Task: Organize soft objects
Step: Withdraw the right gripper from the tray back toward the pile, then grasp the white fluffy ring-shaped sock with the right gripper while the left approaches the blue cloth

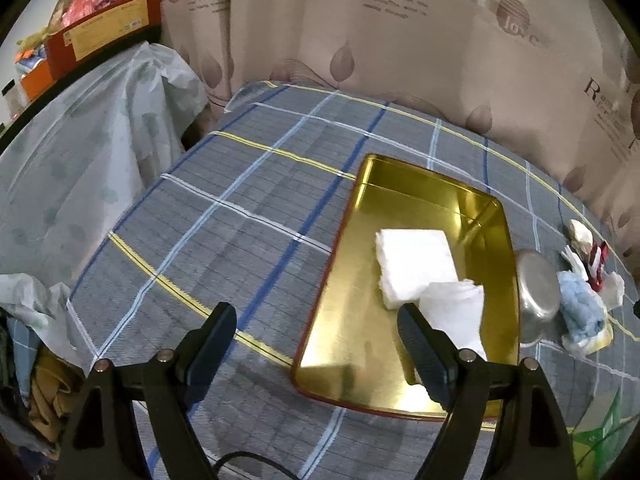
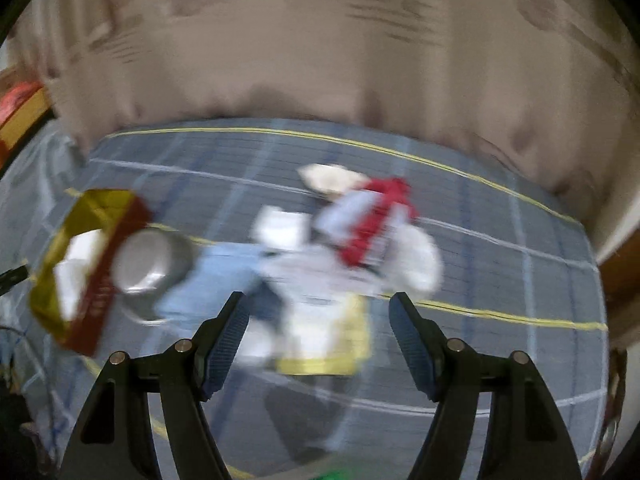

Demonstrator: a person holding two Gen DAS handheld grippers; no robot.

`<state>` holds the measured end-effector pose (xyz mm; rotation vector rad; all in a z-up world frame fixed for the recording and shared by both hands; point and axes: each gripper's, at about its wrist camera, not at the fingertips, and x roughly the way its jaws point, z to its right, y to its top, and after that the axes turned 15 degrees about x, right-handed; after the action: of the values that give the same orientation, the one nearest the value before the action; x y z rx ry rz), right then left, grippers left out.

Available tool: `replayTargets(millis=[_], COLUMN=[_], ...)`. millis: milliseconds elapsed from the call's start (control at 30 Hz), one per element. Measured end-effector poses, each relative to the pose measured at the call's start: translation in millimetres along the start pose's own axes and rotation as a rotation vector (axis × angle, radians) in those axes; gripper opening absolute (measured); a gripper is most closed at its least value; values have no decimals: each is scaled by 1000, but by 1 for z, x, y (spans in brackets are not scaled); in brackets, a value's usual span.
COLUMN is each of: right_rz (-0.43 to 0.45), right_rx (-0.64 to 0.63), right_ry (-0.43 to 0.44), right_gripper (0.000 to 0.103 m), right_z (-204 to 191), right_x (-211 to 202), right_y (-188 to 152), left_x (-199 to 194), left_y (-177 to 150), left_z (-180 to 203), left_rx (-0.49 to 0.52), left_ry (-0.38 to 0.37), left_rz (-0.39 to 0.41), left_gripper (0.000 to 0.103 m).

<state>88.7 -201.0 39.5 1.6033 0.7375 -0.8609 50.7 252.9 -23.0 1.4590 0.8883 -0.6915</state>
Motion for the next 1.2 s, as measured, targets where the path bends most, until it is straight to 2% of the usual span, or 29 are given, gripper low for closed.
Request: replayTargets(millis=[100, 200, 400, 533, 633, 700, 800, 867, 1033, 1200], right_rz=[-30, -74, -97, -99, -106, -108, -85, -73, -19, 65], right_rx=[38, 51, 29, 56, 60, 65, 79, 96, 129, 178], right_ry=[-22, -7, -31, -11, -3, 6, 29, 46, 67, 35], right_gripper=[69, 69, 68, 66, 57, 45, 34, 31, 29, 29], right_z=[31, 52, 66, 72, 75, 77, 80, 85, 103, 127], right_x=[18, 39, 81, 103, 115, 122, 121, 116, 91, 64], right_y=[5, 9, 23, 33, 35, 37, 36, 33, 16, -7], left_x=[1, 1, -8, -14, -15, -15, -14, -14, -12, -8], left_y=[0, -1, -2, 4, 9, 13, 17, 21, 29, 41], left_z=[8, 19, 51, 79, 102, 119, 144, 164, 208, 244], left_rx=[28, 51, 138, 191, 237, 269, 311, 343, 411, 433], left_ry=[-4, -15, -52, -94, -119, -139, -170, -192, -246, -331], left_rz=[-6, -8, -14, -17, -18, -21, -20, -16, -16, -24], left_gripper=[85, 85, 85, 85, 85, 85, 85, 85, 85, 85])
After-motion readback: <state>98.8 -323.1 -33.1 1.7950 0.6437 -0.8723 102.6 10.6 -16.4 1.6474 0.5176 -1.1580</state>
